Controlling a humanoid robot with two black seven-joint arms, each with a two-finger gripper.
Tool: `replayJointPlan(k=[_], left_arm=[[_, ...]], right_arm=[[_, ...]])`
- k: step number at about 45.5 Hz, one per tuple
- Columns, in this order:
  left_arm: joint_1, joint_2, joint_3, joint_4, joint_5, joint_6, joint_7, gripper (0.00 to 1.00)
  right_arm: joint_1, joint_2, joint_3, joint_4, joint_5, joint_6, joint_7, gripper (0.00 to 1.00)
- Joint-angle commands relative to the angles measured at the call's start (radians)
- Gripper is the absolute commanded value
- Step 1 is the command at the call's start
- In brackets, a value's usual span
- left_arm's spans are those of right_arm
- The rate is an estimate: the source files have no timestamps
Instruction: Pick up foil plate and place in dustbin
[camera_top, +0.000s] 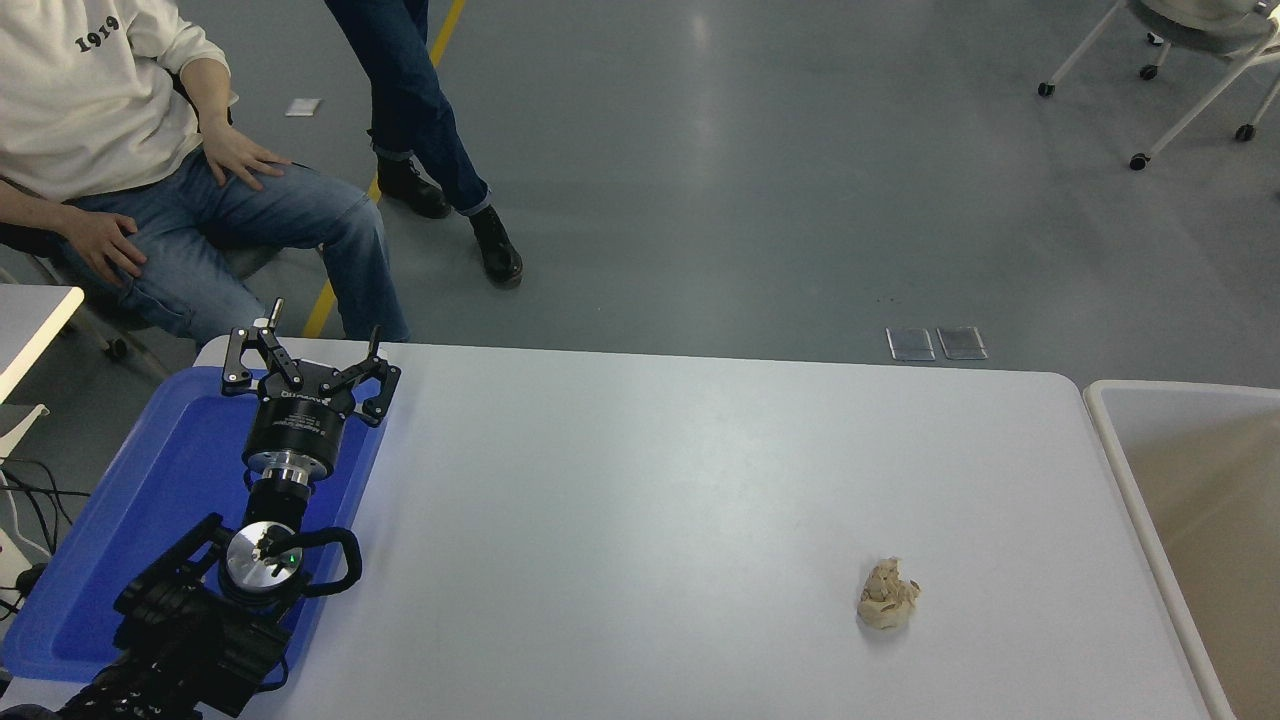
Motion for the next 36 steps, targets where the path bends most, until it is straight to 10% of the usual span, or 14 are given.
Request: replayJointPlan(k=[1,36], left_arm=[[0.000,0.000,0.000,0.000,0.000,0.000,0.000,1.00],[0.000,0.000,0.000,0.000,0.000,0.000,0.000,1.00]], right_arm=[[-0.318,-0.021,0.251,-0.016,0.003,-0.178,0.001,0.00],[-1.320,0.262,1.043,-0.416,0.017,-0.669,0.004,0.00]])
